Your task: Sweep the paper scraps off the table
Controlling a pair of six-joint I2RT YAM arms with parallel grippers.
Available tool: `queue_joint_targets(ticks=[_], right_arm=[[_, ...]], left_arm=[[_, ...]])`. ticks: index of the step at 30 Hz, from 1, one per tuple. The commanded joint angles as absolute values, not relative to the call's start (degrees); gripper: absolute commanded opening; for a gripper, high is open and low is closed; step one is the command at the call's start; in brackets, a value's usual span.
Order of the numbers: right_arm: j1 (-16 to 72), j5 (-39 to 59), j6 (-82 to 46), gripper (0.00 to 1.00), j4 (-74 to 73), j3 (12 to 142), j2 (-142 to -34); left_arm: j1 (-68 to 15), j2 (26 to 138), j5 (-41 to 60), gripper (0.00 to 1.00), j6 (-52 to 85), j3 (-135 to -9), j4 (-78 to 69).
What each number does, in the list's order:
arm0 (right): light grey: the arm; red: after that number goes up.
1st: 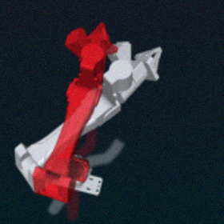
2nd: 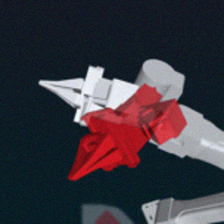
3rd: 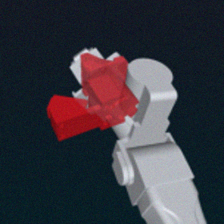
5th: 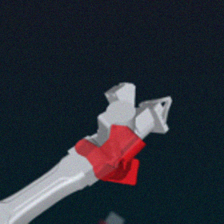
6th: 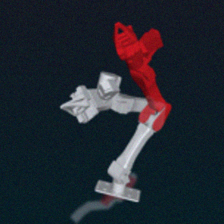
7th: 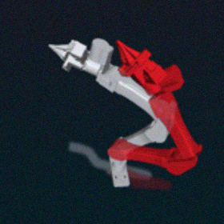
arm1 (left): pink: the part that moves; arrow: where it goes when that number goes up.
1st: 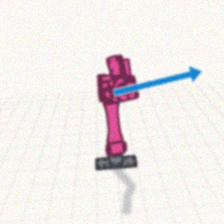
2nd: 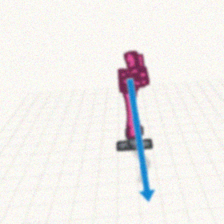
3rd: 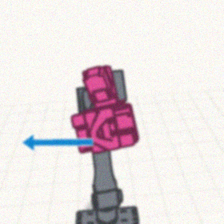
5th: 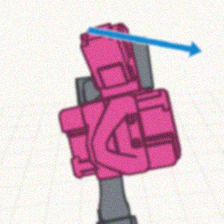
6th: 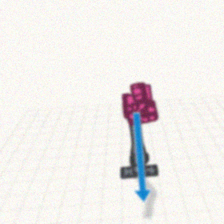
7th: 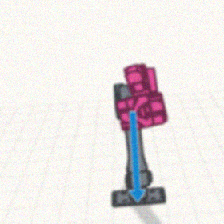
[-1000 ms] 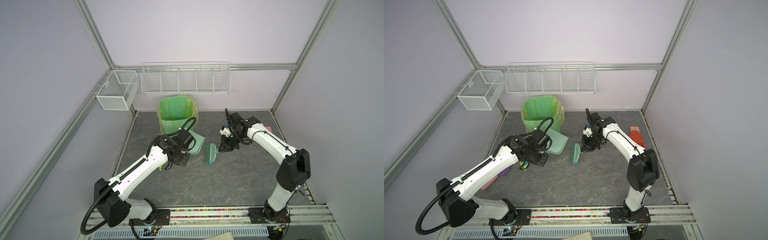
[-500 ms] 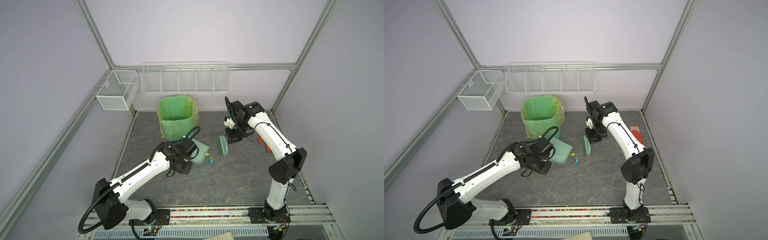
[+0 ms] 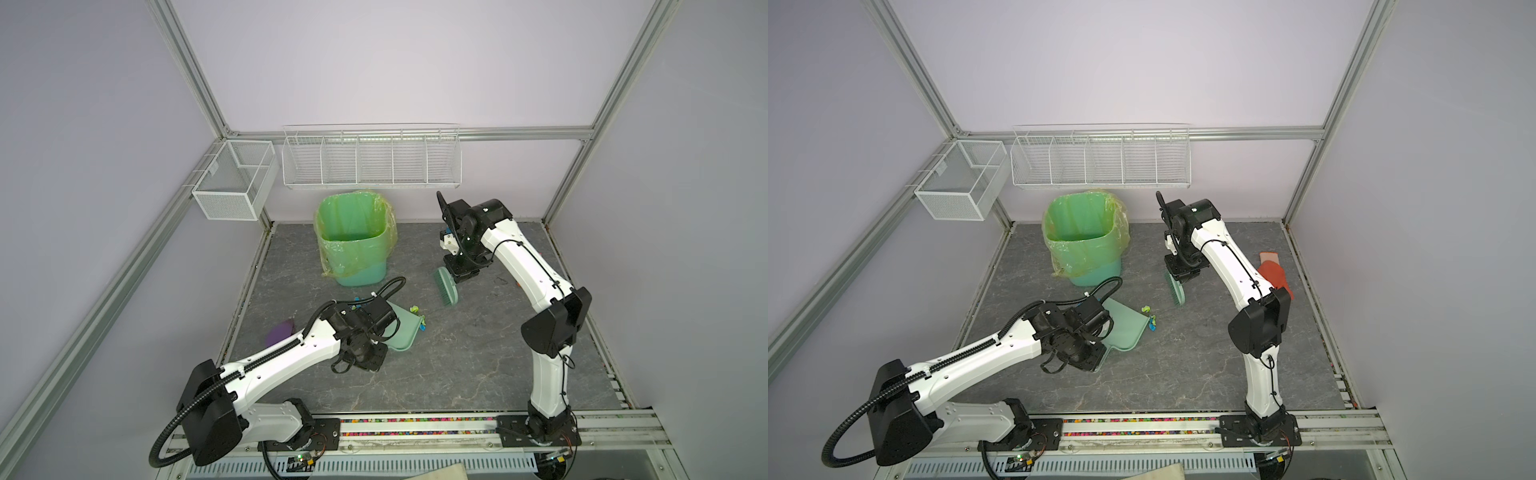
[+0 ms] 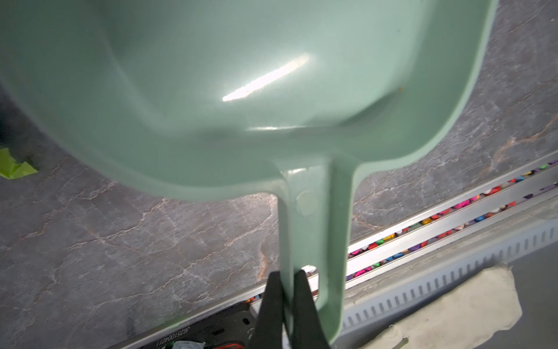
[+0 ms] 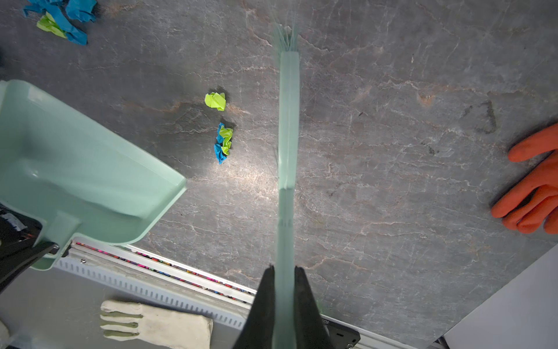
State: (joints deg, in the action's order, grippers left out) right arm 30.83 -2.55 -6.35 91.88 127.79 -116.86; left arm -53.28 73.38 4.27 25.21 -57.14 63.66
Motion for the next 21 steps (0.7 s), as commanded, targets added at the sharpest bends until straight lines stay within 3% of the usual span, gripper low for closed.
queue_joint_targets(ticks=[1,21], right_arm=[[32.6,-5.7,-4.2,0.07,95.4,130.6,-120.0],[34.5,-8.8,-1.6,0.07,93.4,136.1,-124.9]], left_arm=[[-53.8,73.7,5.8,0.0,26.8,-57.1,61.8],[-55.9,78.6,8.2,0.0,29.2,-53.9,58.5]])
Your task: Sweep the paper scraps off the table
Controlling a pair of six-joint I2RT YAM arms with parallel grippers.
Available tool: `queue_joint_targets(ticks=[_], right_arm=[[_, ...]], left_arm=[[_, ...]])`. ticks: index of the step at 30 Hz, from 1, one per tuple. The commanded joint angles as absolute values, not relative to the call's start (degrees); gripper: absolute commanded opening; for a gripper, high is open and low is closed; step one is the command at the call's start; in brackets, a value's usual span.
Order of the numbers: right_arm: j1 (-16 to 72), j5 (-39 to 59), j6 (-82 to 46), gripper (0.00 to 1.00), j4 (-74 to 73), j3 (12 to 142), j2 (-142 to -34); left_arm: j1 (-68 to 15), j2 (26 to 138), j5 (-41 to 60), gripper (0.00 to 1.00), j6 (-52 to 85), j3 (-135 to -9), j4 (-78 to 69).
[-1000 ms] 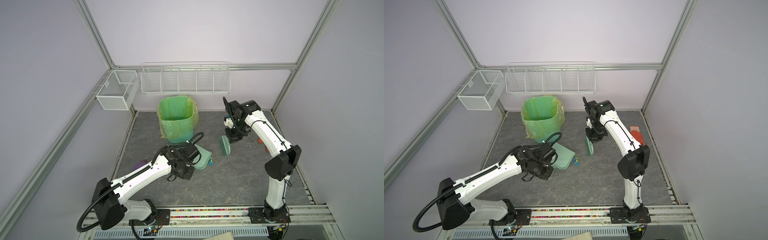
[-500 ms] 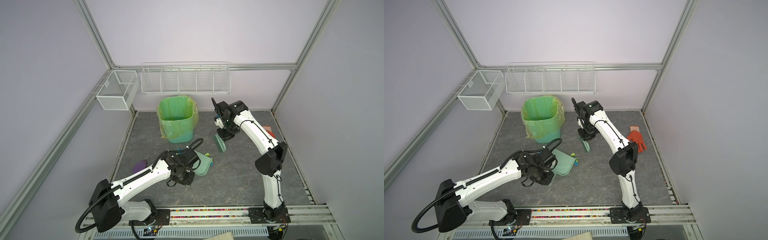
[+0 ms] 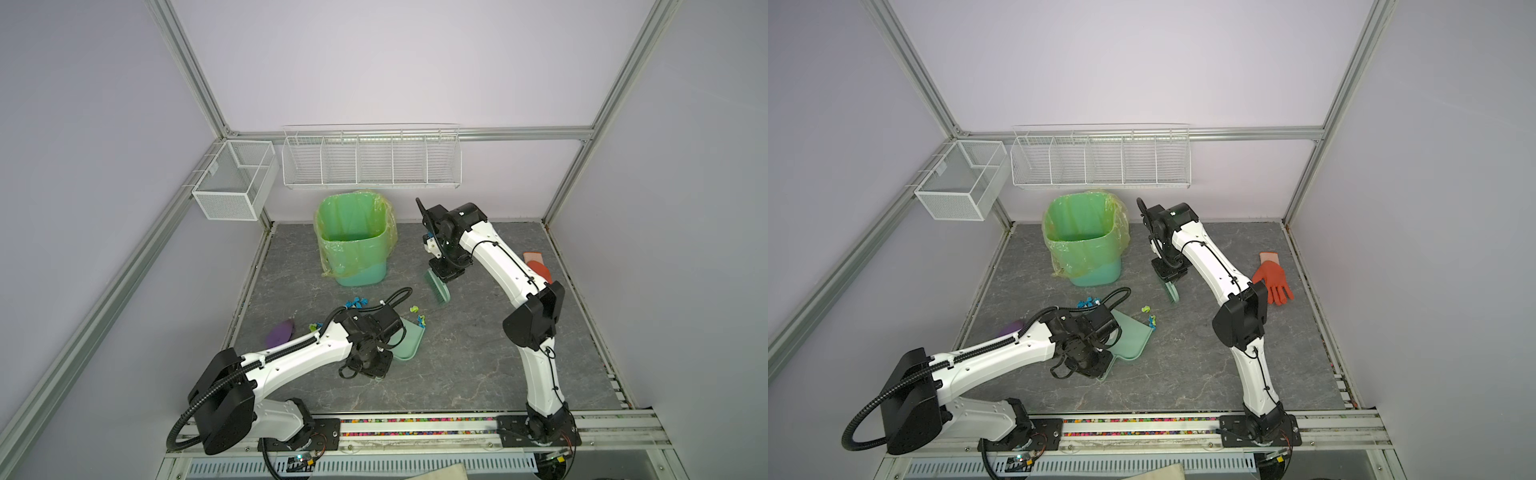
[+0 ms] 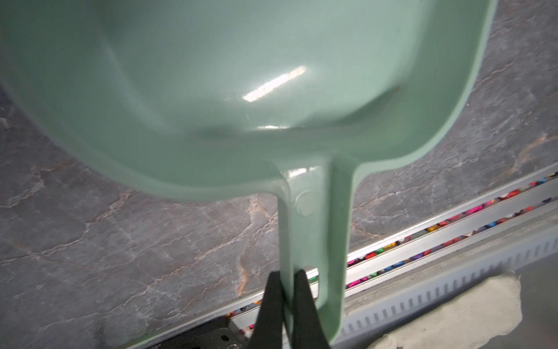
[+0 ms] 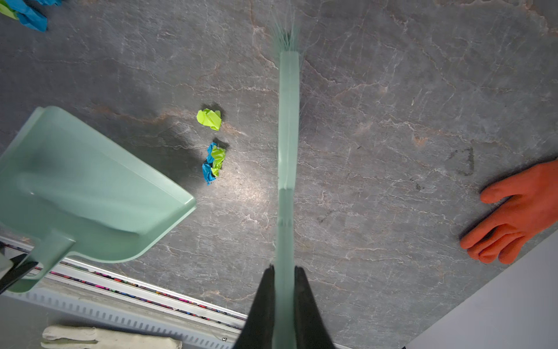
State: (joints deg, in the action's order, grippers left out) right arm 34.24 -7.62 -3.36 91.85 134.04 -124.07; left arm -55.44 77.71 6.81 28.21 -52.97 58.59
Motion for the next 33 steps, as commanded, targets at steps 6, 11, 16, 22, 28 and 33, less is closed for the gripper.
queue_joint_targets(ticks=[6,11,16,22,28,33], right_arm=[[35.5,-9.7,-0.6,0.07,93.7,137.6,-126.3],[36.0,-9.8,0.3,0.07,93.3,137.6,-126.7],[36.6,-10.3,1.0,0.07,93.7,137.6,-127.5],[37.4,-10.4,1.9,0.07,93.3,136.1,-127.3],[38.9,-9.8,3.1,0.07,93.0,132.9,-127.3],[41.9,-7.4,3.5,0.07,92.1,126.6,-123.7]], left_arm=[[-56.2,78.8,10.3,0.0,29.5,-53.5,58.3],[-56.2,81.0,11.8,0.0,28.9,-54.7,57.2],[-56.2,82.7,12.3,0.0,28.5,-54.5,56.4],[-56.2,83.9,11.9,0.0,28.1,-55.4,56.6],[-56.2,85.0,12.1,0.0,27.5,-56.3,57.0],[-56.2,85.8,12.7,0.0,27.1,-57.0,56.9]])
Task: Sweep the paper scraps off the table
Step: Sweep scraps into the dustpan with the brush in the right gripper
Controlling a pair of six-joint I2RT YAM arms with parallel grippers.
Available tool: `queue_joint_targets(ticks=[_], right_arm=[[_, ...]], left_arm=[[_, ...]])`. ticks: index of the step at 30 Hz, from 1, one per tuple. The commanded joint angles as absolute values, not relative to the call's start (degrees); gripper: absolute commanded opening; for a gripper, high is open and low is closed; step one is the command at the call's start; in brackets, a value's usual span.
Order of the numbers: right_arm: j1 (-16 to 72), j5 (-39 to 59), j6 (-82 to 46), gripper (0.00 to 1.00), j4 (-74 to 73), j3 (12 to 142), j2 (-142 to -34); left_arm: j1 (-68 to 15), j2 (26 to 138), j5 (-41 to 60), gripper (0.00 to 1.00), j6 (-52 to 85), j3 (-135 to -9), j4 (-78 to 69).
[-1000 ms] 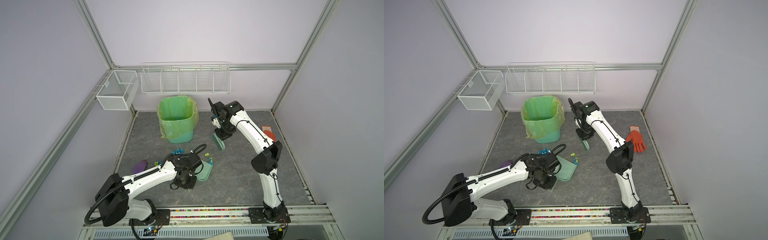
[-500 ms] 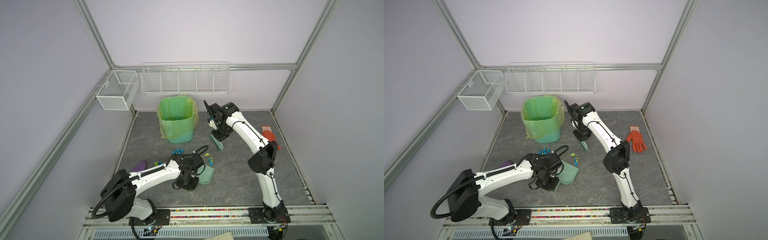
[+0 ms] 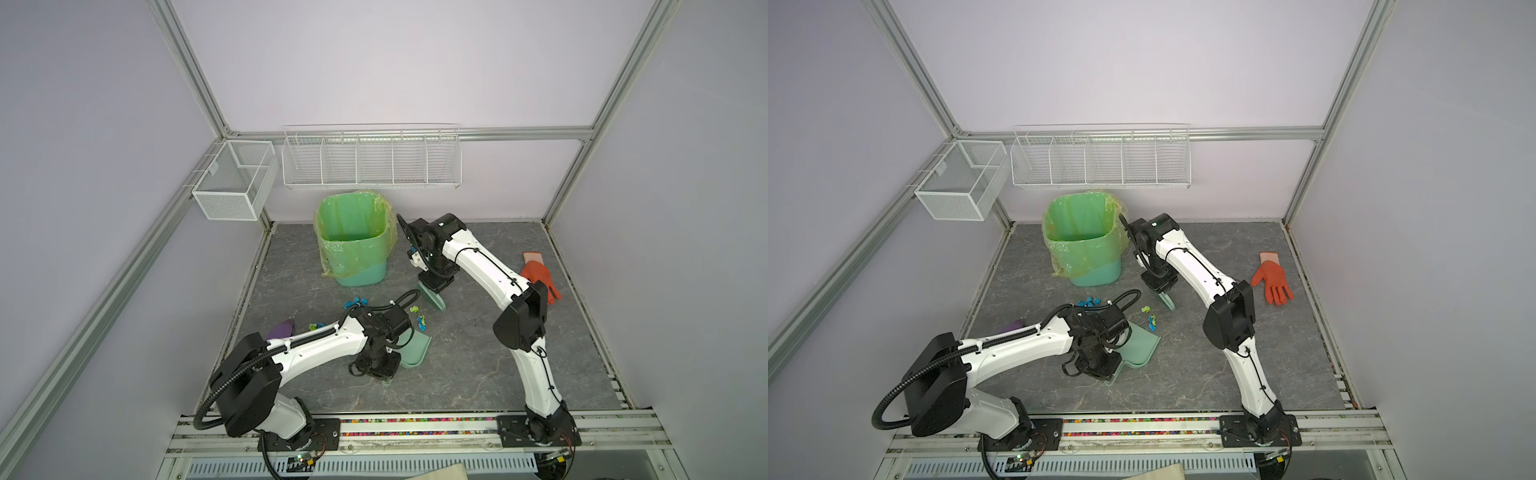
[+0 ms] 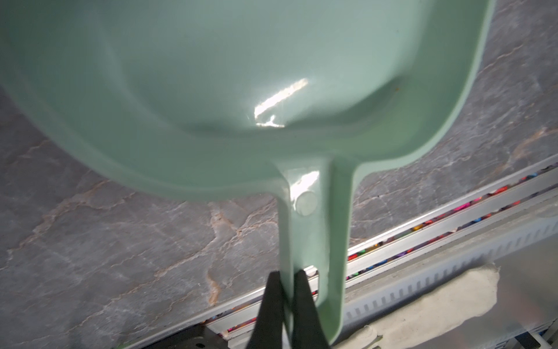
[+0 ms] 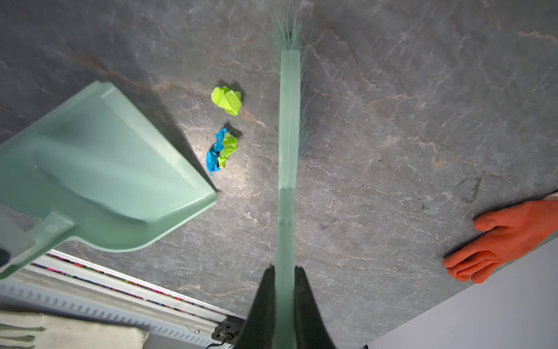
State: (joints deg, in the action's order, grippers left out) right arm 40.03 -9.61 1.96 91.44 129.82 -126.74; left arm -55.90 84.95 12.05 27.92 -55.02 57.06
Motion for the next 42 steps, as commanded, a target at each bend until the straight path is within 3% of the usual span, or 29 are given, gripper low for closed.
queue_joint_targets(ticks=[1,9,20,34,42], right_arm=[[42.6,-6.5,3.4,0.07,91.7,125.4,-122.6],[47.0,1.1,2.2,0.07,90.0,118.6,-112.9],[44.0,-0.6,-1.8,0.07,86.4,116.7,-106.5],[41.6,-7.2,1.8,0.07,93.8,135.3,-123.7],[42.6,-6.1,2.6,0.07,93.8,134.7,-126.7]], left_arm=[[-56.2,86.1,12.7,0.0,27.0,-57.0,57.0],[-55.5,87.9,12.9,0.0,25.5,-57.4,57.3],[-53.7,87.2,15.2,0.0,24.5,-55.6,57.4],[-50.7,86.5,15.3,0.0,23.7,-54.9,57.7],[-50.1,88.0,15.1,0.0,22.8,-55.0,57.5]])
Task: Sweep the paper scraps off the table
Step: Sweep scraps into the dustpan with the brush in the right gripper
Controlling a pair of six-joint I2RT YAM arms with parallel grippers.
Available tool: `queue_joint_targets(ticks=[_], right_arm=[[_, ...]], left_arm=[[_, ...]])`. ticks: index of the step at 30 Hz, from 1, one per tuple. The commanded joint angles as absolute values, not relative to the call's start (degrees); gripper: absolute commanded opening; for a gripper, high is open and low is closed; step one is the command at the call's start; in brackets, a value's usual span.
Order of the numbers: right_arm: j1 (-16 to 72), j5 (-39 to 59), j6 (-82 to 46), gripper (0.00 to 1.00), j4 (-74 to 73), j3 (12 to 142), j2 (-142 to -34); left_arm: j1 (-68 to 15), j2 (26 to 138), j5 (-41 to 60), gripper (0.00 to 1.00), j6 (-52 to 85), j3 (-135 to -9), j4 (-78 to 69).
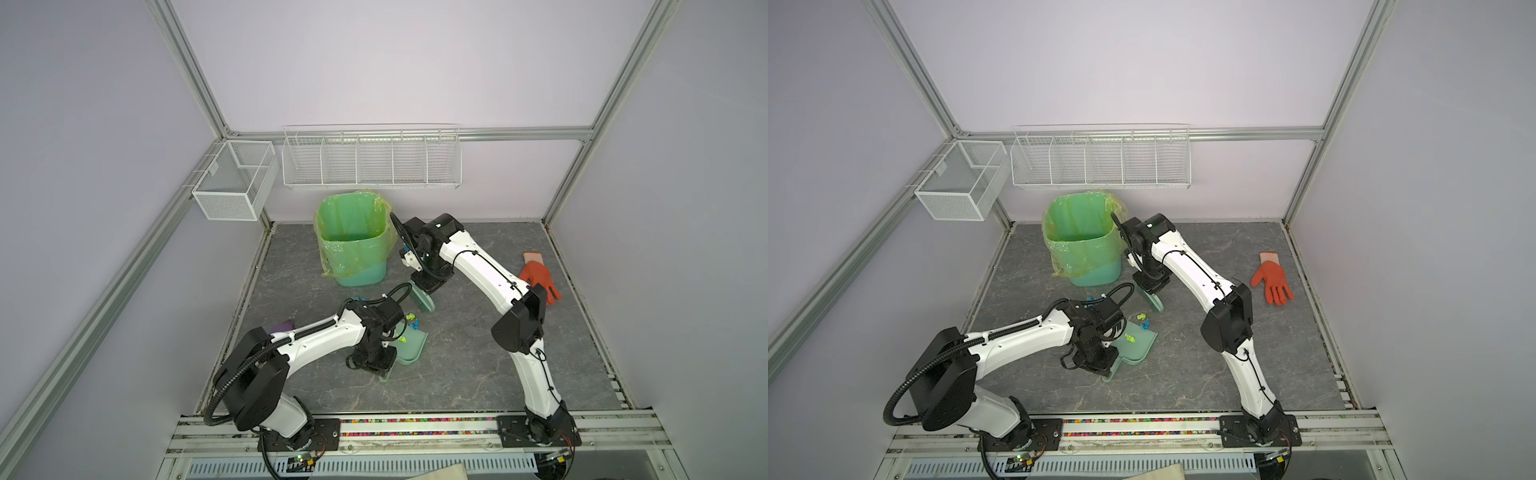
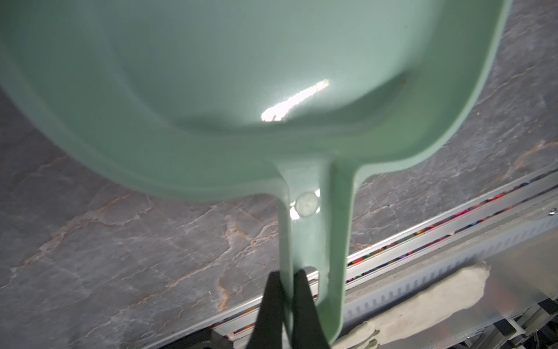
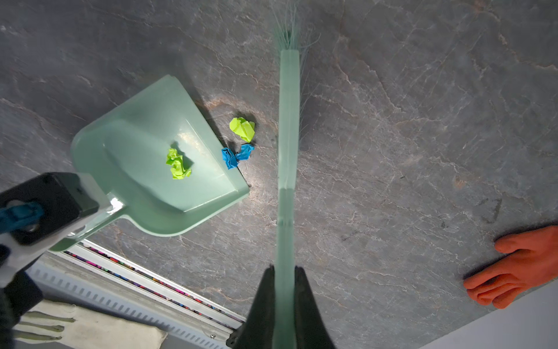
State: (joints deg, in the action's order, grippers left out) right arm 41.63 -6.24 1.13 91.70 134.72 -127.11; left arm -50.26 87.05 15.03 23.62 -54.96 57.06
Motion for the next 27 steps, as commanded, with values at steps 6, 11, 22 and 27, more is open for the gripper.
queue_joint_targets(ticks=[6,11,22,27], right_arm=[[44.7,-2.1,4.4,0.07,93.5,130.9,-124.8],[46.0,1.6,5.0,0.07,92.6,125.8,-119.8],[45.6,9.0,5.0,0.07,87.7,112.9,-109.1],[41.8,6.8,0.3,0.07,83.8,112.2,-106.1]], left_arm=[[-49.7,88.8,15.1,0.0,21.9,-55.6,57.8],[-49.4,89.1,15.2,0.0,21.5,-55.7,57.9],[-49.2,90.0,14.9,0.0,21.1,-56.9,58.3],[-49.2,90.0,15.3,0.0,21.4,-56.3,58.0]])
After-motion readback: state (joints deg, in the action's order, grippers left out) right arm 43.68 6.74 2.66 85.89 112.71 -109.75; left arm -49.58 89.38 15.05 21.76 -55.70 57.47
